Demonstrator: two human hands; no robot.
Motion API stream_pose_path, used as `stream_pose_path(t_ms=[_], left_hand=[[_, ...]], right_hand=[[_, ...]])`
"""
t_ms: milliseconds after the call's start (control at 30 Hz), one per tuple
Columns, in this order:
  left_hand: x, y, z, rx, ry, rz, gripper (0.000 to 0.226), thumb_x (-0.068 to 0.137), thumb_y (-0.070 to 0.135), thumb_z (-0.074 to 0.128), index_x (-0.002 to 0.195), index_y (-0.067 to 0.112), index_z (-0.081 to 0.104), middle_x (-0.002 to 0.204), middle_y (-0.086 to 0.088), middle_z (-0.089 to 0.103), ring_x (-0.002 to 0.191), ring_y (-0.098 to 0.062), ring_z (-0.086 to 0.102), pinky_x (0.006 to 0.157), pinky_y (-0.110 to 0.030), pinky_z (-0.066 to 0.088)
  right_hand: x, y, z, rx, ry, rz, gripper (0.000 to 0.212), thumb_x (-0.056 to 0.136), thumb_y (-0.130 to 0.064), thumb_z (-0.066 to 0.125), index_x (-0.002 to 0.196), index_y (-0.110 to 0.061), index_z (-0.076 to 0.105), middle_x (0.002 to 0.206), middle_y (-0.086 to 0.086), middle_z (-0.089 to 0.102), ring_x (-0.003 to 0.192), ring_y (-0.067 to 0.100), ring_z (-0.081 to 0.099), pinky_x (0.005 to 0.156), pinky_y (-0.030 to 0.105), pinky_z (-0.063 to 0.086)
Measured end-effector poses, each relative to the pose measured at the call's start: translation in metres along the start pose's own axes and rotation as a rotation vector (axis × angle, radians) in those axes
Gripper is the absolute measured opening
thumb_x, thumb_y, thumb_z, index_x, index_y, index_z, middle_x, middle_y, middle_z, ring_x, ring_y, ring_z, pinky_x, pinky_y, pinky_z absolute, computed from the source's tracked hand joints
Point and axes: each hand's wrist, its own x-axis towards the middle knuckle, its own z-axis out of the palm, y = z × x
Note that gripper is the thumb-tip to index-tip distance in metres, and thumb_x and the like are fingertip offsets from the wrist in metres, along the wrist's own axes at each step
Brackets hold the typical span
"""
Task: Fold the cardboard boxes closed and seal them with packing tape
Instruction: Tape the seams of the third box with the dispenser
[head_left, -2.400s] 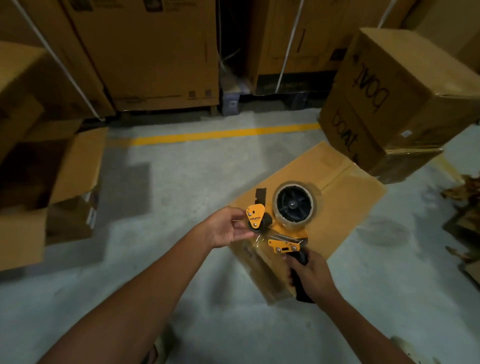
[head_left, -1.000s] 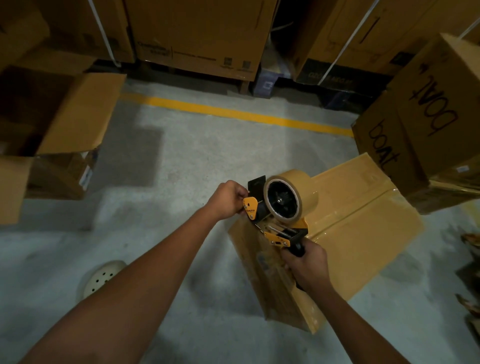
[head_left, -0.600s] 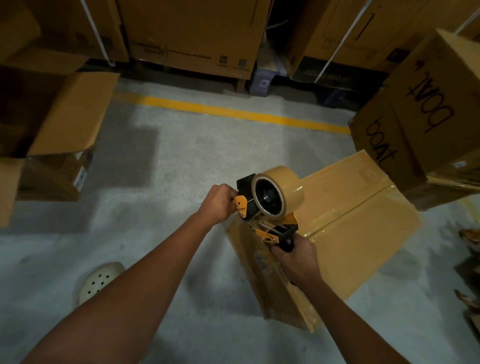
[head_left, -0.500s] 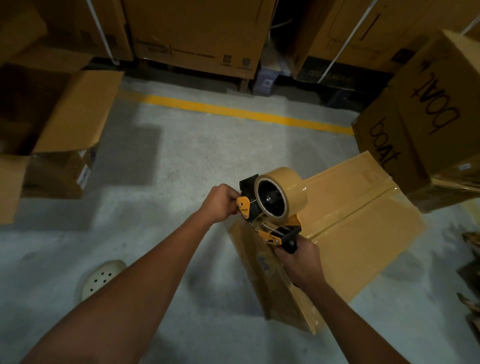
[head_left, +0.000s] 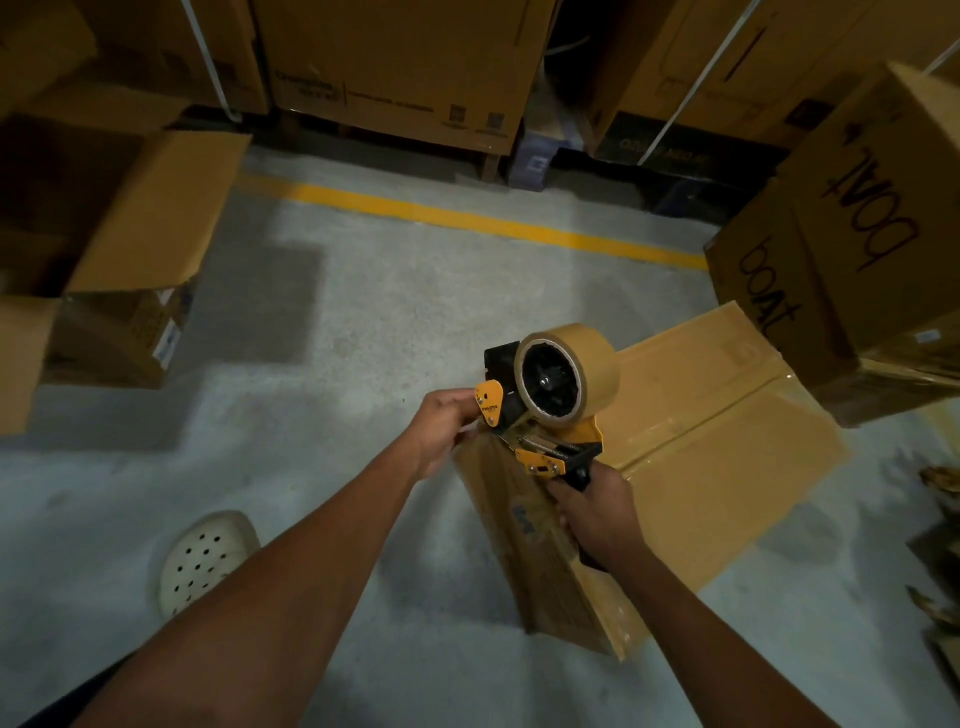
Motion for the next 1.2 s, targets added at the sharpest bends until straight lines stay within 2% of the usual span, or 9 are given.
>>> stream_pose_path(t_ms=[167,467,567,700,833,933,1000,1100,1200], left_hand=[[0.000,-0.013,0.006,-0.049,0.081,0.024,0.024,0.094,0.018,0.064,0.105,-0.002,0.074,0.095,-0.013,0.073,0.083,-0.016,0.069,0.066,-0.021,0.053],[0.006,-0.016,0.011,0.075,0.171,0.064,0.015,0.091,-0.006,0.059,0.093,-0.002,0.074,0.072,-0.001,0.072,0.066,-0.008,0.067,0.065,-0.022,0.055],[0.009,-0.016,0.006,0.113,0.161,0.082,0.022,0.092,-0.004,0.060,0.110,-0.003,0.071,0.081,0.003,0.073,0.071,-0.001,0.068,0.069,-0.017,0.052],[0.005,-0.013,0.004,0.173,0.109,0.119,0.026,0.092,0.005,0.065,0.117,0.001,0.070,0.114,-0.004,0.072,0.091,0.006,0.065,0.073,-0.005,0.049],[0.007,-0.002,0.000,0.351,0.087,0.153,0.023,0.089,0.006,0.069,0.112,0.005,0.074,0.114,-0.008,0.073,0.101,-0.008,0.068,0.099,-0.026,0.052],[0.014,0.019,0.009,0.686,0.070,0.262,0.021,0.089,0.012,0.071,0.109,0.009,0.076,0.111,-0.007,0.074,0.100,-0.015,0.068,0.097,-0.031,0.053],[0.017,0.030,0.024,0.869,0.070,0.323,0.026,0.093,0.017,0.065,0.117,0.013,0.073,0.123,-0.005,0.070,0.113,-0.018,0.064,0.100,-0.030,0.048],[0.018,0.020,0.041,0.851,-0.002,0.330,0.033,0.098,0.024,0.059,0.127,0.013,0.067,0.132,-0.008,0.064,0.123,-0.025,0.058,0.106,-0.038,0.045],[0.014,-0.008,0.041,0.670,-0.047,0.364,0.037,0.097,0.035,0.053,0.124,0.014,0.069,0.125,-0.009,0.068,0.115,-0.027,0.063,0.103,-0.043,0.049]], right_hand=[[-0.002,0.002,0.006,-0.029,0.003,-0.054,0.013,0.085,-0.017,0.070,0.077,-0.023,0.061,0.063,0.000,0.063,0.064,0.029,0.064,0.062,0.041,0.052],[-0.014,0.001,0.000,-0.162,-0.015,-0.169,0.014,0.087,-0.026,0.068,0.079,-0.016,0.063,0.063,-0.005,0.055,0.058,0.011,0.052,0.051,0.027,0.030],[-0.034,0.013,-0.010,-0.206,-0.020,-0.078,0.023,0.085,-0.031,0.067,0.086,-0.008,0.068,0.072,0.000,0.064,0.069,0.020,0.063,0.055,0.029,0.042],[-0.063,0.034,-0.020,-0.185,-0.013,0.015,0.010,0.083,-0.022,0.074,0.086,-0.014,0.069,0.069,-0.009,0.062,0.061,-0.002,0.053,0.050,0.010,0.039],[-0.069,0.031,-0.024,-0.152,-0.014,0.045,0.011,0.083,-0.014,0.074,0.079,-0.016,0.064,0.063,-0.015,0.058,0.059,0.001,0.052,0.050,0.013,0.036],[-0.070,0.025,-0.025,-0.135,-0.020,0.067,0.024,0.084,-0.011,0.071,0.069,-0.023,0.056,0.060,-0.012,0.057,0.057,0.004,0.053,0.047,0.012,0.034],[-0.071,0.025,-0.023,-0.120,-0.008,0.078,0.028,0.084,-0.011,0.072,0.066,-0.024,0.054,0.058,-0.009,0.057,0.056,0.010,0.056,0.049,0.021,0.039],[-0.072,0.024,-0.019,-0.111,0.011,0.090,0.028,0.083,-0.014,0.073,0.065,-0.021,0.054,0.057,-0.006,0.055,0.056,0.013,0.053,0.050,0.024,0.036],[-0.073,0.025,-0.015,-0.111,0.025,0.091,0.022,0.083,-0.016,0.073,0.069,-0.018,0.057,0.061,-0.005,0.057,0.059,0.013,0.054,0.051,0.026,0.036]])
